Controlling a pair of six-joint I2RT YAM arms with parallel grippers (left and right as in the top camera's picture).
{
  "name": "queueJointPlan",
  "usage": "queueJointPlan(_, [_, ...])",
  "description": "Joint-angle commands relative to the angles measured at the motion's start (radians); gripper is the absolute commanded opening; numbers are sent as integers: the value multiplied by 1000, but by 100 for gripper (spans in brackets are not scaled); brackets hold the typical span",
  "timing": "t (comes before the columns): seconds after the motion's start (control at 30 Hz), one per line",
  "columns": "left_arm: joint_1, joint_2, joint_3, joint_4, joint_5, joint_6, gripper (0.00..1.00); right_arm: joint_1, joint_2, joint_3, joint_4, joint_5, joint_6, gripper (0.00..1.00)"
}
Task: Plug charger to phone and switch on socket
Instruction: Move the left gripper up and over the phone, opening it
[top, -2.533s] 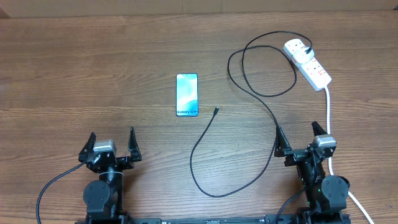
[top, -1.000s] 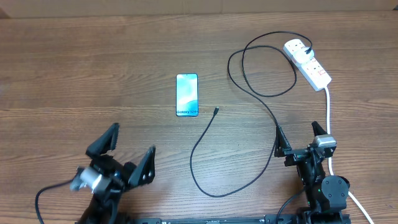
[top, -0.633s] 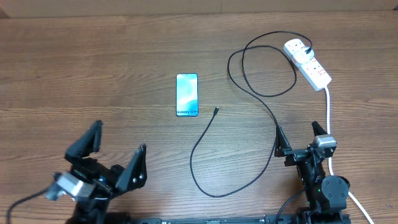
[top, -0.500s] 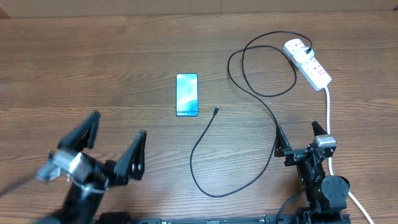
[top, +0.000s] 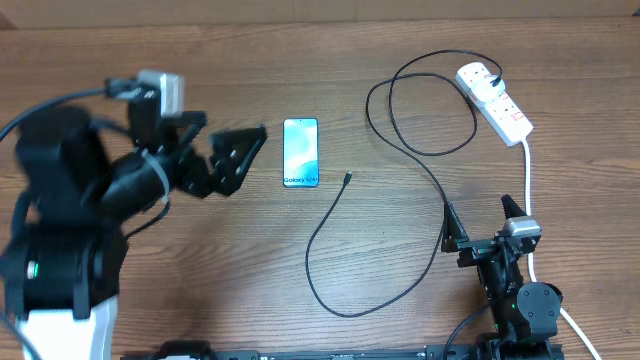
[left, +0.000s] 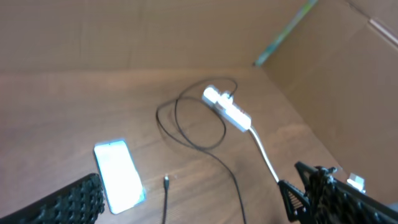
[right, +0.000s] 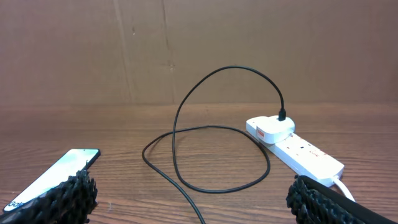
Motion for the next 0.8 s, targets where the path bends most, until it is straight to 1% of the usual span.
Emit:
queueJointPlan(0.0, [-106,112,155,-120,-235,-37,100,-3,-11,-10,3,3,3,100])
queueJointPlan(0.1, [-242,271,346,-339,-589,-113,100,-3,-11,-10,3,3,3,100])
queueJointPlan(0.13, [-278,328,410,-407,-687,-137,100,-3,-11,-10,3,3,3,100])
queueJointPlan(0.17, [-308,385,473,-468,-760,-156,100,-3,-11,-10,3,3,3,100])
queueJointPlan(0.2, [-330,444,536,-522,-801,-167,100,-3,-11,-10,3,3,3,100])
queueJointPlan(0.3, [-360,564,646,-579,-780,-166,100,-3,-11,-10,3,3,3,100])
queueJointPlan(0.47, [-371,671,658,-542,-580,-166,100,-3,-11,-10,3,3,3,100])
queueJointPlan(0.53, [-371,708,657,-543,-573,-168,100,-3,-11,-10,3,3,3,100])
queueJointPlan(0.63, [-362,765,657,-547,-596,-301,100,-3,-11,-10,3,3,3,100])
queueJointPlan(0.67, [-362,784,657,-547,-594,-328,100,-3,-11,-10,3,3,3,100])
queueJointPlan(0.77, [-367,827,657,-568,-611,-327,100,-3,-11,-10,3,3,3,100])
